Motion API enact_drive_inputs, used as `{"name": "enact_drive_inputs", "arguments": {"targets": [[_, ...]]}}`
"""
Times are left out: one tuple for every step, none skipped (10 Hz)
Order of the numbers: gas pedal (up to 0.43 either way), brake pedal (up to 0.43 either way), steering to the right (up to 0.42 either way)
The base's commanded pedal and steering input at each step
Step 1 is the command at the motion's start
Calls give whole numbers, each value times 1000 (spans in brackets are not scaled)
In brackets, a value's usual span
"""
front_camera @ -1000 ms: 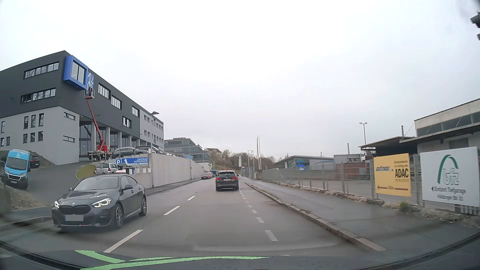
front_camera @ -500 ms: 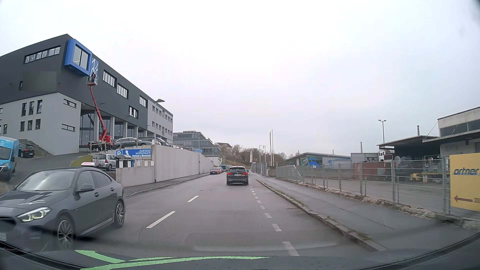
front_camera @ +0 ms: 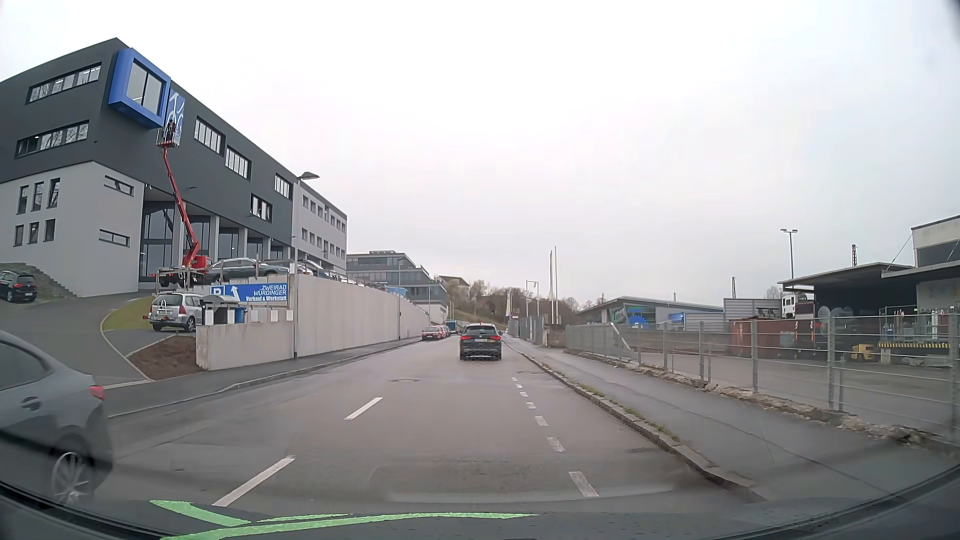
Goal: Follow the waypoints while adhering to traffic rules and regulations
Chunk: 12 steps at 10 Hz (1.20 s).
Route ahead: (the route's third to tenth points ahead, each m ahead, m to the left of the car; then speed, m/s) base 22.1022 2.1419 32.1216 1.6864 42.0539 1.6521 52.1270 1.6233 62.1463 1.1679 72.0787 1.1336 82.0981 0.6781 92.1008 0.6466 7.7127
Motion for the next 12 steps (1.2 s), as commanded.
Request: {"name": "enact_drive_inputs", "arguments": {"targets": [[409, 0, -6], [409, 0, -5], [409, 0, -5], [409, 0, -5], [409, 0, -5], [409, 0, -4], [409, 0, -3], [398, 0, -1], [398, 0, -1], [398, 0, -1], [398, 0, -1], [398, 0, -1]]}}
